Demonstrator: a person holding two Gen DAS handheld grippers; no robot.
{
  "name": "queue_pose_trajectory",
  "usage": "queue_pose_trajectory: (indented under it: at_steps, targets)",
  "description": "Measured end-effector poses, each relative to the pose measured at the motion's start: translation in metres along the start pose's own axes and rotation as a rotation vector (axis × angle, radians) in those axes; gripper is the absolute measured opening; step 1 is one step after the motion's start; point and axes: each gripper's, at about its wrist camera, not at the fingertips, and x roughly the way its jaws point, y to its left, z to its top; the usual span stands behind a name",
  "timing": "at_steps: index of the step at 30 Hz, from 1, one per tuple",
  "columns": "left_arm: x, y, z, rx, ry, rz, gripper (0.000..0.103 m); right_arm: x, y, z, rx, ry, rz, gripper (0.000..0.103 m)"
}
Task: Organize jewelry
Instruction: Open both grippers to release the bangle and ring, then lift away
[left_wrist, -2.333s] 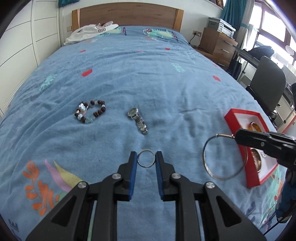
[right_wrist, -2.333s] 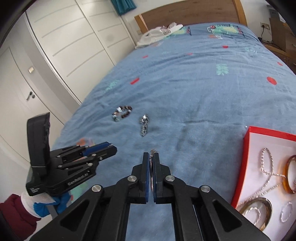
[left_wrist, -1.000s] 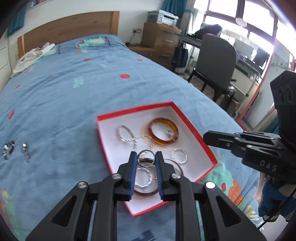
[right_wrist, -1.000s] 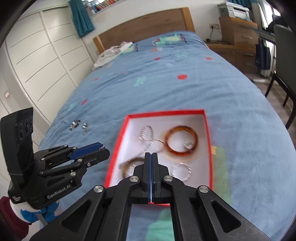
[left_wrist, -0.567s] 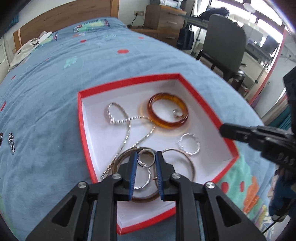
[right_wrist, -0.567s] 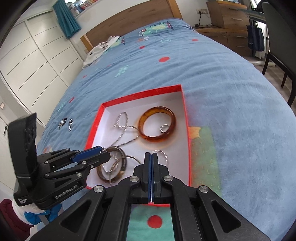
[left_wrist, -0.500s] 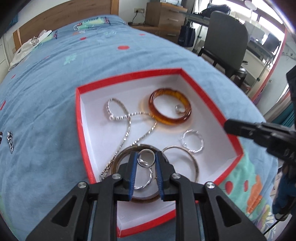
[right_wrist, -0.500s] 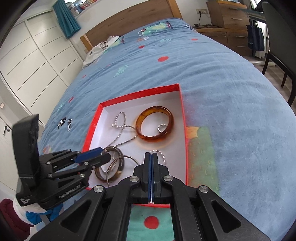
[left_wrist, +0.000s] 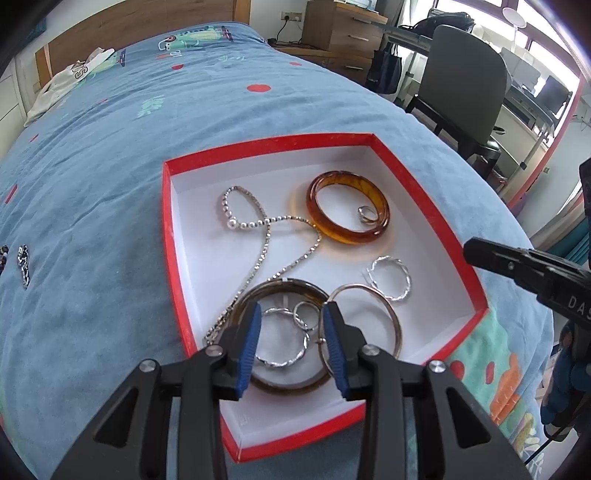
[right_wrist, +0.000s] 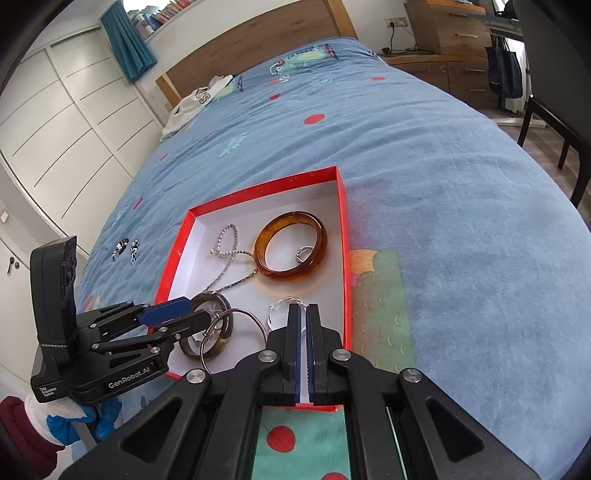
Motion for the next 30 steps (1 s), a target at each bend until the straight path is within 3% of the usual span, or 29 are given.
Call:
queue_pose_trajectory:
  at_steps: [18,30]
  targets:
    - [-0.064,-0.001,-0.015,-0.003,-0.064,0.025,0.041,-0.033,0.026,-0.018,-0.044,-0.032,-0.022,0.025]
    - [-0.116,0.027,-0.038,-0.071,-0.14,0.042,0.043,-0.062,0.063,-0.021,-0.093,-0.087,-0.008,0.039]
